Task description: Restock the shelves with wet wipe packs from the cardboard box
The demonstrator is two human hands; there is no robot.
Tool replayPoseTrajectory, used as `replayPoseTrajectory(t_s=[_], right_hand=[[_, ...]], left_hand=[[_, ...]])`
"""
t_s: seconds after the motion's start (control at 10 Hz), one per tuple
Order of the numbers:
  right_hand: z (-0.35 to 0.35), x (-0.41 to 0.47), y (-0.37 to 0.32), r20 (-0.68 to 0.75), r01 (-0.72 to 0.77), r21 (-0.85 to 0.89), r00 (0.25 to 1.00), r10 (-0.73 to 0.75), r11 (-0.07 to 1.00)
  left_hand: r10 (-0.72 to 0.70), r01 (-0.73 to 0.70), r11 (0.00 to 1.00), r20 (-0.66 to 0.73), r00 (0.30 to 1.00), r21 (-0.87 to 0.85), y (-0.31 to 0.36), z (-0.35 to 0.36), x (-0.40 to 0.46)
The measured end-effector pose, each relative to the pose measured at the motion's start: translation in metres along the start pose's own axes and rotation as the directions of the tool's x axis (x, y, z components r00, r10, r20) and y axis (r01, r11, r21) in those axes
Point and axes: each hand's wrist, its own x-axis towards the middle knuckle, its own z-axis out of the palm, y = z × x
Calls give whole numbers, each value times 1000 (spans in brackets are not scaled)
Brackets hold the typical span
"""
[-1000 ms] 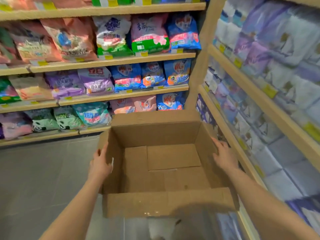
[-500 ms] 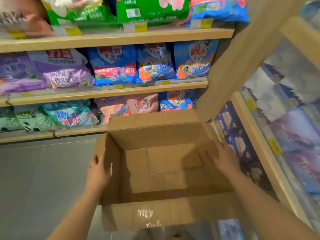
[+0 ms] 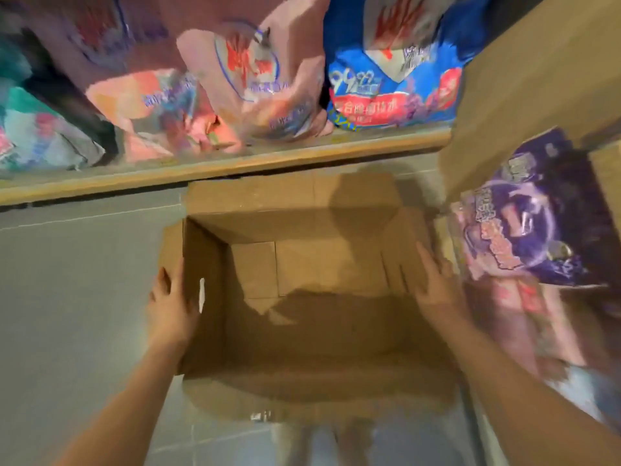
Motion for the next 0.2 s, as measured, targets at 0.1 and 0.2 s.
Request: replayPoseTrajectory(t_s=[0.1,0.2], right_hand=[[29,2,-3,32,-48,74,998,46,996],[29,0,-1,120,-119,113,987,106,986]], left_hand=[[-70,70,997,59,996,-13,-7,21,12],[-109,107,994,79,991,36,0,18,9]])
